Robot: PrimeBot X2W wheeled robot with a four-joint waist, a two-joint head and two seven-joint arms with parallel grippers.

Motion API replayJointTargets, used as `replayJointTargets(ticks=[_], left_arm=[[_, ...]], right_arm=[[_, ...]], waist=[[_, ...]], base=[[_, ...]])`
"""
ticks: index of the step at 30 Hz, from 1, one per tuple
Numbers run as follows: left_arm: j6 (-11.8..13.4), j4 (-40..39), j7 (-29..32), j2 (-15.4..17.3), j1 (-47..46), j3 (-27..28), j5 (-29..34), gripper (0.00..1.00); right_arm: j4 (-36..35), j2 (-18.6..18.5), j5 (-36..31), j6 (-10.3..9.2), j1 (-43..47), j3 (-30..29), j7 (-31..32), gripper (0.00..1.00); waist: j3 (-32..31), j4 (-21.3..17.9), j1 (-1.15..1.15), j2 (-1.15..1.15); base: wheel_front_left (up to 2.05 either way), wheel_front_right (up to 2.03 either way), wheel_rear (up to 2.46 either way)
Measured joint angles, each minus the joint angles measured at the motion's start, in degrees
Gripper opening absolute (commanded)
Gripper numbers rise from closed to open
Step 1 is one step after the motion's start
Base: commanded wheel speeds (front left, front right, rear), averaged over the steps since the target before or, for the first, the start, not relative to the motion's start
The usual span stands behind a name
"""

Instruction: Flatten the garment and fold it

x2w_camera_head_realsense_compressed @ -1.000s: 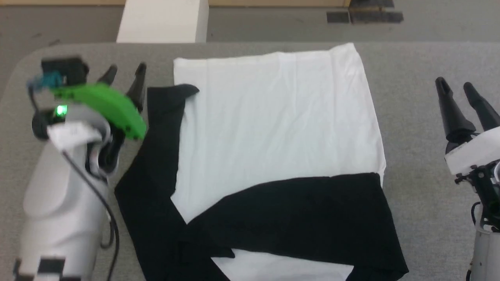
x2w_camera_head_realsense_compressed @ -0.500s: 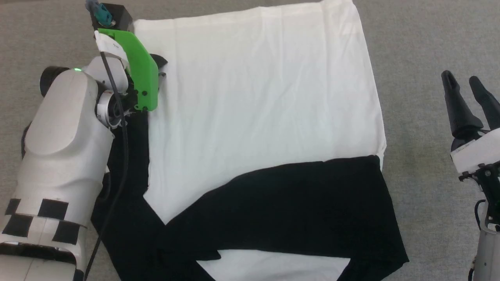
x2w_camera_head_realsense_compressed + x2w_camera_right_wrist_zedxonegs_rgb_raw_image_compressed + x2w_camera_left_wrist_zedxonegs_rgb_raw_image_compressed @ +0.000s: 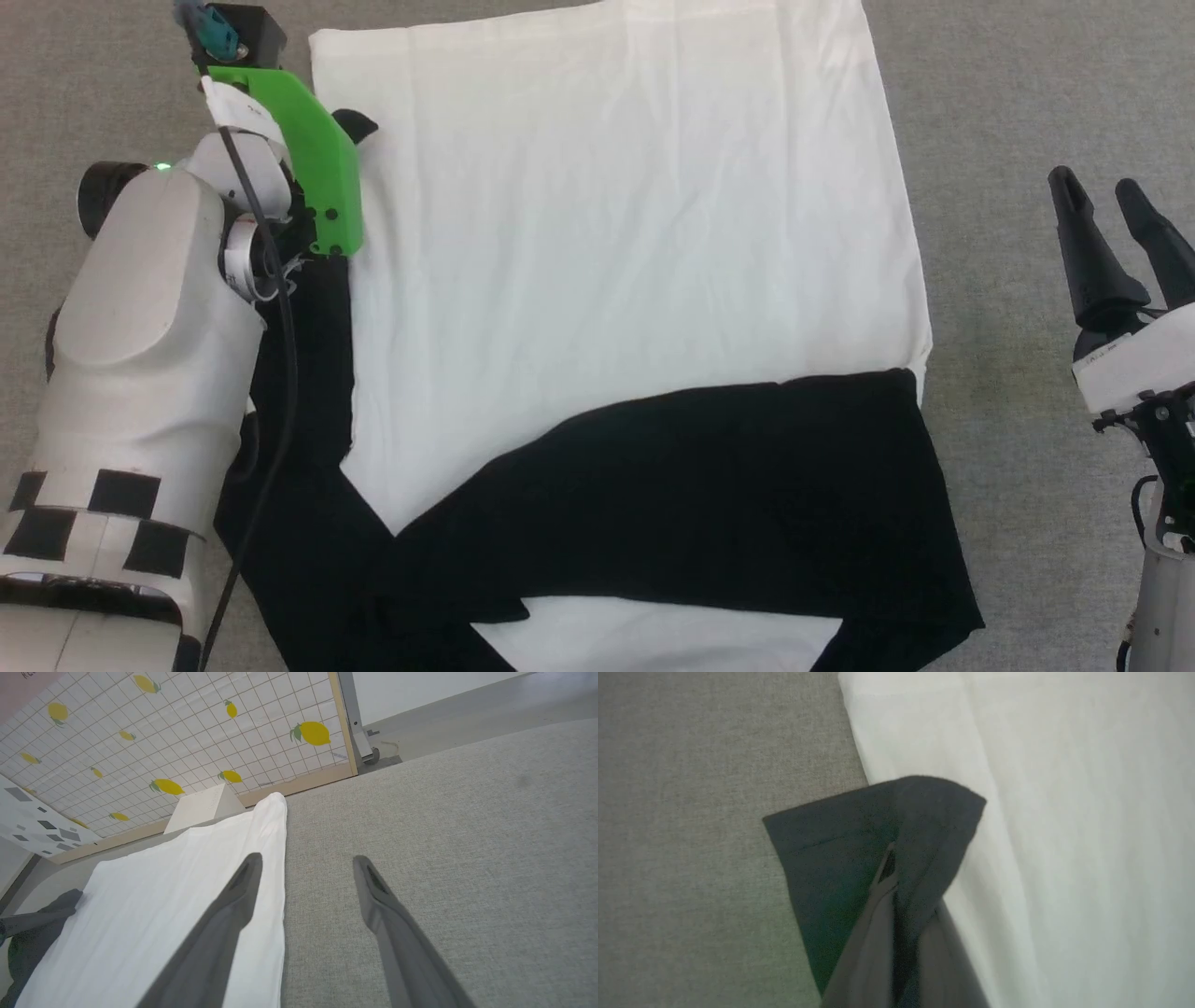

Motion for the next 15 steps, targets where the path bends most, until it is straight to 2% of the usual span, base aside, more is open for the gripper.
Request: replayJointTargets(ticks=[7,15], left_arm=[[0.07,0.80,-3.47,-2.04,-0.38,3.72,-4.64,0.00],[0.96,-0.97,-7.17,-1.04,-0.26,9.84,-10.12,0.00]], right_arm=[[0.94,0.00,-0.15,0.00,-0.01,0.44,0.21,1.00],[2.50,0.02,-0.42,0.01,0.49,0.12,0.26,1.00]], waist=[[-1.64,0.77,0.00,0.00],[-5.54,2.14,0.00,0.00]], base=[[0.00,0.00,0.00],[0.00,0.00,0.00]])
